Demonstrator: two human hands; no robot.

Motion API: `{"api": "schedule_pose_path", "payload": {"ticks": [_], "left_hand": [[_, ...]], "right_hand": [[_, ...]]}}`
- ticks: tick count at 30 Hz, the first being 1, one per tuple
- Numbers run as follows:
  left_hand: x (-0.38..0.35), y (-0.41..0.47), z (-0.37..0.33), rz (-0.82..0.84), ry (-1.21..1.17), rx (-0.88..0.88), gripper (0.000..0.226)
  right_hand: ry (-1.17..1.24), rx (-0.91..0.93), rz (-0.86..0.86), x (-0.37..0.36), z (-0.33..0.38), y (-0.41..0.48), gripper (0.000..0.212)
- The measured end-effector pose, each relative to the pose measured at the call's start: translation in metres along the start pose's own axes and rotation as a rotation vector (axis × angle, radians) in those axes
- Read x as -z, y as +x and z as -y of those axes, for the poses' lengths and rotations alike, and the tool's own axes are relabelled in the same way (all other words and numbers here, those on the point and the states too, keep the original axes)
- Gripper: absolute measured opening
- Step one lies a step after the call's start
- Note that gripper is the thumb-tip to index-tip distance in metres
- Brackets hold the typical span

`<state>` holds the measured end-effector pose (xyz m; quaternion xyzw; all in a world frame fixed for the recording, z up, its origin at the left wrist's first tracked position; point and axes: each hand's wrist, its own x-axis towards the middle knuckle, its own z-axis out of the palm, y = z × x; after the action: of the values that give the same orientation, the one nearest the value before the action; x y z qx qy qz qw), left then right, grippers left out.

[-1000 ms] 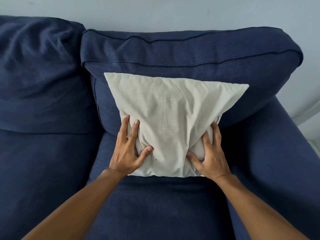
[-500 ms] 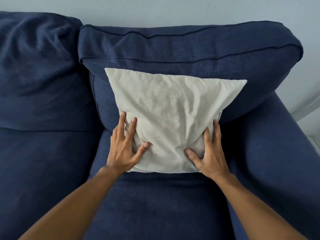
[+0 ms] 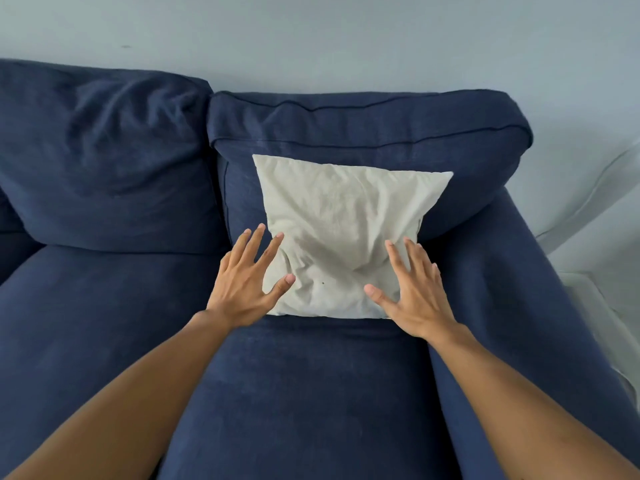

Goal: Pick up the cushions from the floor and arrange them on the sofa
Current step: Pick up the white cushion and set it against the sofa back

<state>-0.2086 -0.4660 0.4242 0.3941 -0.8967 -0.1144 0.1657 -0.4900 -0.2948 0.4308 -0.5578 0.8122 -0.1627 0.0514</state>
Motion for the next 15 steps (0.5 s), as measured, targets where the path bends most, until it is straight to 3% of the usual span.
{"api": "schedule_pose_path", "payload": {"ticks": [8, 15], "left_hand": [[0.105, -0.057, -0.021, 0.159, 0.11, -0.003, 0.095], [0.175, -0.117, -0.025, 0.359, 0.189, 0.038, 0.08]], "right_hand": [[-0.13, 0.003, 0.158, 0.075, 0.074, -0.044, 0.105], [-0.208, -0.006, 0.26, 0.119, 0.135, -0.091, 0.106]]}}
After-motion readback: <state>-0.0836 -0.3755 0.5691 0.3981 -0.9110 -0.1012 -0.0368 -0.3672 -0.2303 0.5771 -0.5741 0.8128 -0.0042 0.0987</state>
